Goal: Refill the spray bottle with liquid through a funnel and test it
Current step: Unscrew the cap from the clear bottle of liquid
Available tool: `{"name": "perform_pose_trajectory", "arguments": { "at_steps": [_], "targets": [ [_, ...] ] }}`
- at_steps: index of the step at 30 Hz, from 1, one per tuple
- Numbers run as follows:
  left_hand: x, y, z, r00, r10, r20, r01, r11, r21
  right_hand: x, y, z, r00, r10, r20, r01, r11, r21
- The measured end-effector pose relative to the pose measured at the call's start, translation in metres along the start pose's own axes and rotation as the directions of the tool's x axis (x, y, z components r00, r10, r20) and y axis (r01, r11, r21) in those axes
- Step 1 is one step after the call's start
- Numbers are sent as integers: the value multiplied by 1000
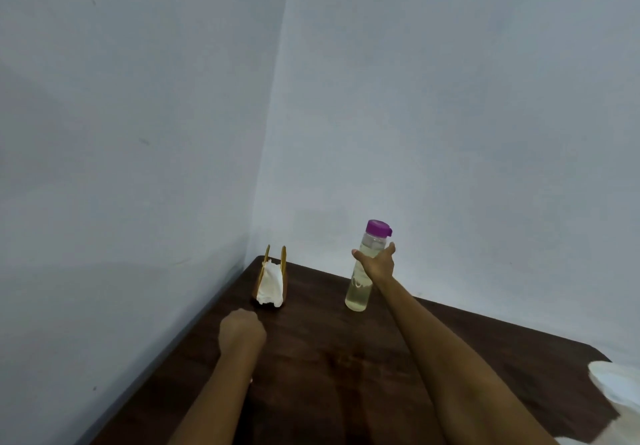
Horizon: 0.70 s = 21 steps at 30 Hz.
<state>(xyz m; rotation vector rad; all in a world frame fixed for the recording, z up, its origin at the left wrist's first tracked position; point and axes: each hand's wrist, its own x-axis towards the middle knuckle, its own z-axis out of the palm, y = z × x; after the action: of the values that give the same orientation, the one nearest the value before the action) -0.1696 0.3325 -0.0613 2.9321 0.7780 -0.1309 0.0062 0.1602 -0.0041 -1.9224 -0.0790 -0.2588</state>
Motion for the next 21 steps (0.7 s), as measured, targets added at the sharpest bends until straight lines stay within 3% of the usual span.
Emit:
{"name": "perform_pose_trajectory", "arguments": {
  "at_steps": [7, 15, 21],
  "targets": [
    [0, -9, -6, 999, -17, 37, 18, 1000, -19, -22, 0, 4, 990, -135, -28, 129, 977, -169],
    [-37, -31, -4, 998, -63, 31, 65, 993, -98, -113, -23, -44, 998, -54, 43, 53, 998, 15],
    [-95, -17, 10, 995, -9, -100, -1, 995, -99, -179, -16, -94, 971, -171, 167, 204, 958, -202]
  ]
}}
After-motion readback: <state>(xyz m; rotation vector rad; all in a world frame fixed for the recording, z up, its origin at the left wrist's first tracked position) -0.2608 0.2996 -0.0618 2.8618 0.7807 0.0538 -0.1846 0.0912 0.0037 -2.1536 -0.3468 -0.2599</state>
